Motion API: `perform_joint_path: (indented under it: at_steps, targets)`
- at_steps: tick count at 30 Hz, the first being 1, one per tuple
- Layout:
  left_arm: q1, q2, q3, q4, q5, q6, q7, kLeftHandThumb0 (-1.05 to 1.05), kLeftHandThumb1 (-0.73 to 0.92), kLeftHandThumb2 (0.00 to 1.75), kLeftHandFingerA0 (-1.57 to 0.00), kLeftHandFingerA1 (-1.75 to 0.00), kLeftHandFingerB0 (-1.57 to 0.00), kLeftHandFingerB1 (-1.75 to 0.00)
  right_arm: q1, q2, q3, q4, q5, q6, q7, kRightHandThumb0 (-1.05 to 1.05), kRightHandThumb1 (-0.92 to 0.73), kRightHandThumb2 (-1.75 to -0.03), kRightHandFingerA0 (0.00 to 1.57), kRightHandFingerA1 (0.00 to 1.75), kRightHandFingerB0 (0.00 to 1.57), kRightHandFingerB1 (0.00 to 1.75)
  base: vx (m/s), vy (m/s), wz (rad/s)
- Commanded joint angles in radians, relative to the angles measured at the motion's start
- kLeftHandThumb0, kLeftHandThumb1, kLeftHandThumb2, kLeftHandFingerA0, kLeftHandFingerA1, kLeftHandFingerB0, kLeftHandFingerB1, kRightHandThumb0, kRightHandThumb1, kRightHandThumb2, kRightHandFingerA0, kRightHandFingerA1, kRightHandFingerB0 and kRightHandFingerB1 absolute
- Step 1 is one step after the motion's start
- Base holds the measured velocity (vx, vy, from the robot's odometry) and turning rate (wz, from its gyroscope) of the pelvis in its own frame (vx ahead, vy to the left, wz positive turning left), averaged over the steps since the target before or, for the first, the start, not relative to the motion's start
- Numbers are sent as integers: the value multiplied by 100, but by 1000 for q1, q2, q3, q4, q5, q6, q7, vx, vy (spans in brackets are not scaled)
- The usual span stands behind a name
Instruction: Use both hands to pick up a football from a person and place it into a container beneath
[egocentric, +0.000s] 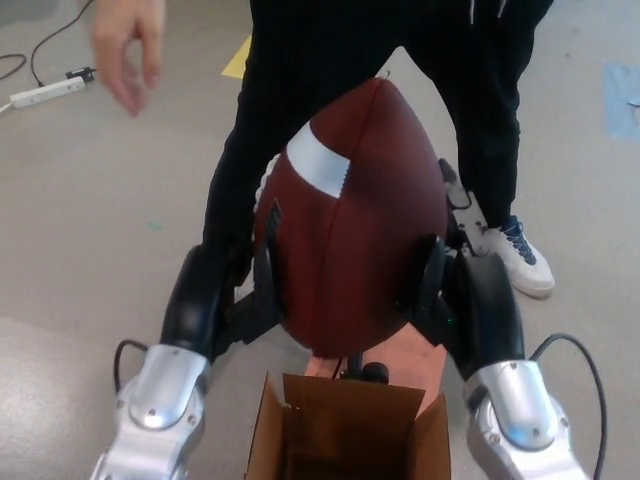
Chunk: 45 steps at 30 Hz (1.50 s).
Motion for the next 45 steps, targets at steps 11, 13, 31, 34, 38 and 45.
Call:
perform_joint_path:
  at_steps: [11,13,31,34,38,45]
  targets:
    - [-279,-60,1,308,5,-81,-30,-81,82,116,0,-17,-4,-20,-225,-38,-90,246,-9,-55,25,-78,-89,-118,0,15,0,16,0,0,0]
    - [-308,-59,11,339,2,-61,-30,-79,81,117,0,-17,-2,-20,-265,-38,-104,302,8,-57,41,-76,-80,-97,0,1,0,5,0,0,0]
    - [-360,21,72,458,-11,-17,-74,-86,84,115,0,-13,0,-10,-375,-55,-191,541,60,-43,64,-82,-88,-118,0,17,0,11,0,0,0]
    - [-389,144,173,530,-65,29,-102,-82,85,115,0,-13,0,-11,-423,-160,-295,666,93,-53,64,-86,-88,-115,0,12,0,7,0,0,0]
    - [-463,287,243,707,-59,-59,-125,-85,89,116,0,-11,0,-8,-461,-271,-369,763,112,-96,110,-90,-86,-117,0,8,0,7,0,0,0]
    - [-486,435,331,841,-99,-24,-212,-85,77,111,0,-15,0,-14,-426,-354,-409,777,101,-111,138,-77,-81,-114,0,19,0,17,0,0,0]
